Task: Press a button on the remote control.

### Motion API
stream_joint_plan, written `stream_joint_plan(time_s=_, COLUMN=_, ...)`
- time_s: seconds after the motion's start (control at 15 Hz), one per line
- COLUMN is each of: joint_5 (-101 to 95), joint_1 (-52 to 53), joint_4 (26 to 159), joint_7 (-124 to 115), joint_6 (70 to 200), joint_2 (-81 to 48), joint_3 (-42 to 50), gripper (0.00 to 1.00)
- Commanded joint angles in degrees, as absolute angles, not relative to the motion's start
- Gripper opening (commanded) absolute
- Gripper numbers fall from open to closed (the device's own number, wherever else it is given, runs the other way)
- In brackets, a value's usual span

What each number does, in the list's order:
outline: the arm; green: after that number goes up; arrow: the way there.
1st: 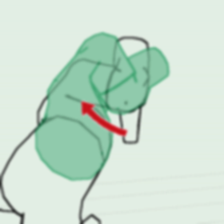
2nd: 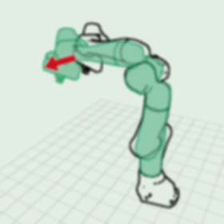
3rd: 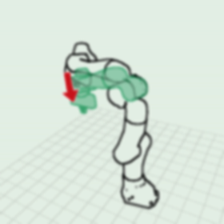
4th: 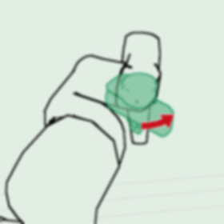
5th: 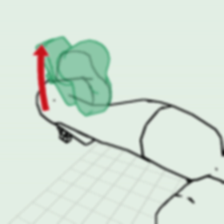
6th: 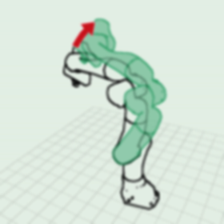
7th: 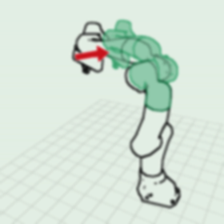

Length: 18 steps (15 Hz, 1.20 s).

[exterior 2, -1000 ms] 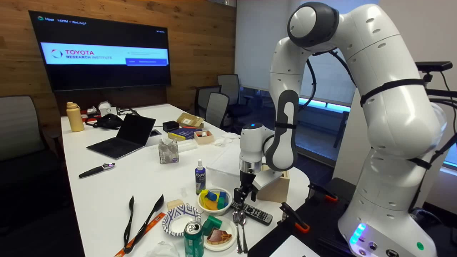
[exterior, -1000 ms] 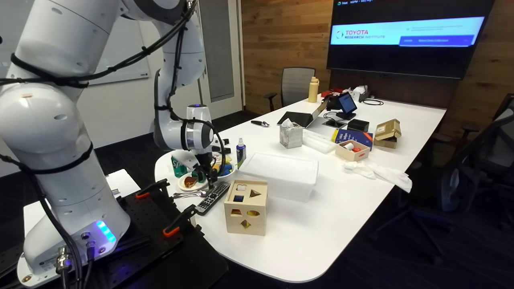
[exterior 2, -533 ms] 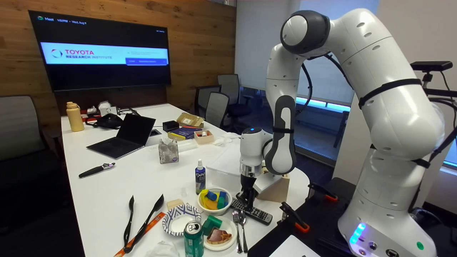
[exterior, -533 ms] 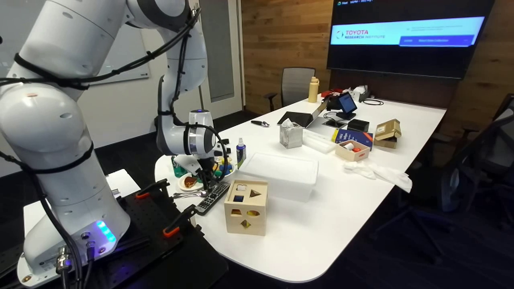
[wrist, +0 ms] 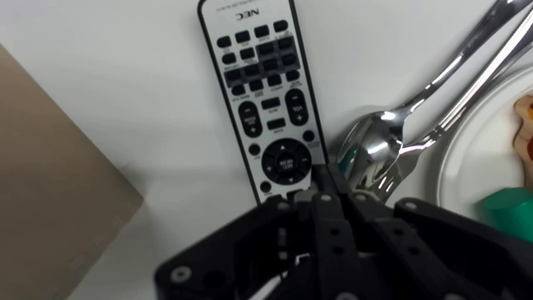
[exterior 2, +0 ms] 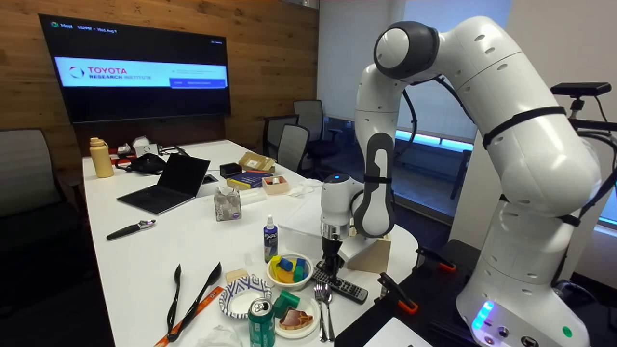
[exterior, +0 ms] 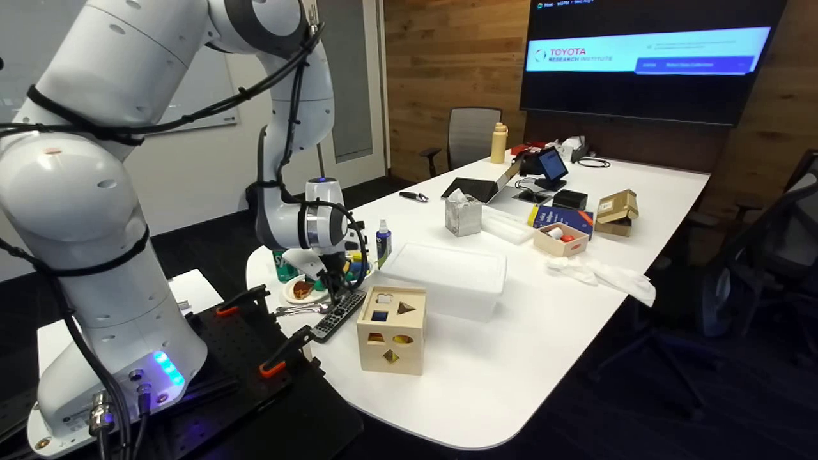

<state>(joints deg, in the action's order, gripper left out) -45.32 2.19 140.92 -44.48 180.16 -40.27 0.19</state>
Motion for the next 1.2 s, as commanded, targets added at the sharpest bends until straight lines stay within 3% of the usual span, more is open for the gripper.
stream_joint_plan(time_s=0.0, joint_5=-44.84, joint_1=3.45, joint_4=141.17, joint_7=-45.93, joint_6=180.48, joint_2=-40.14, joint_3=1.26, gripper=0.00)
stream_joint_plan(time_s=1.13, joint_5=-42.37, joint_1=3.70, joint_4=139.39, joint_7=-47.26, joint_6=176.52, joint_2=-42.36, joint_3=1.95, gripper=0.00)
